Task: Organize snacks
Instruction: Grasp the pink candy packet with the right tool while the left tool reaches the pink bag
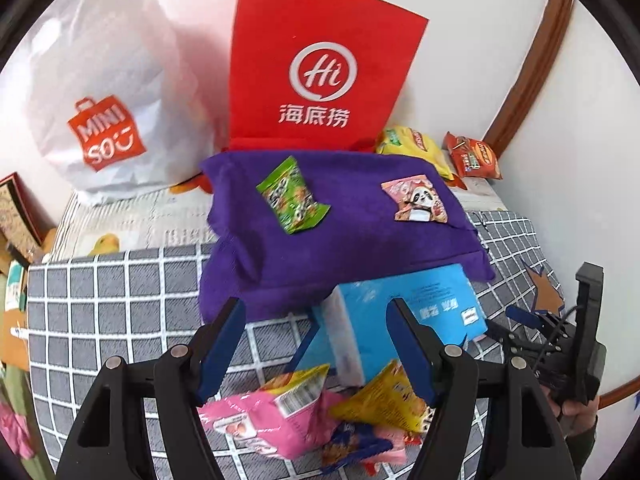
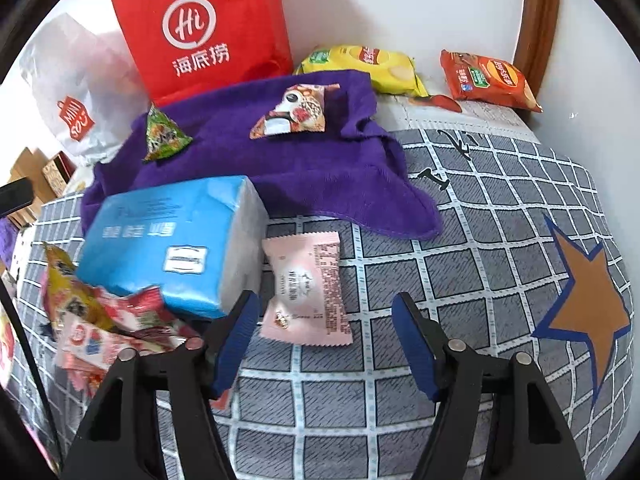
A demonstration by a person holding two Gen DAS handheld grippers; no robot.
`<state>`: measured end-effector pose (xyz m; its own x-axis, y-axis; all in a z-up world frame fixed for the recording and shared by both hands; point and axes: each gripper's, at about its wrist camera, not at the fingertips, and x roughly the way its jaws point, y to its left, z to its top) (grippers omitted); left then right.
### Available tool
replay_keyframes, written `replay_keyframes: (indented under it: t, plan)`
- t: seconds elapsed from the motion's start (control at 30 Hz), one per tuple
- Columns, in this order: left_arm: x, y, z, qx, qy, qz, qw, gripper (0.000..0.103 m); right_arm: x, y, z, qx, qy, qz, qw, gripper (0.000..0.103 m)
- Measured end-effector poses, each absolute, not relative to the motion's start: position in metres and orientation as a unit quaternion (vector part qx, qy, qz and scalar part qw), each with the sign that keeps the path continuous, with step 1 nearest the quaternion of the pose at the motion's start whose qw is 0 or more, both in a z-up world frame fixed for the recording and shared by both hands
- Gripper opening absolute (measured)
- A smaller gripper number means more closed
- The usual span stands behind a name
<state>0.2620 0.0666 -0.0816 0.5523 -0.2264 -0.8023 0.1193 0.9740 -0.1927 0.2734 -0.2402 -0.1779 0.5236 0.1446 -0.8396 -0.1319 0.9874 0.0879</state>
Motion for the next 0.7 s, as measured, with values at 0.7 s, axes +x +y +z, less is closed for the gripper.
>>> replay_keyframes:
  t: [0.7]
  plan:
    - [0.246,0.086,-0.105,-0.095,0.485,-0.073,0.866,0.071,0.251,-0.252,-0.187,0.007,0.485,0.142,0.863,0.038]
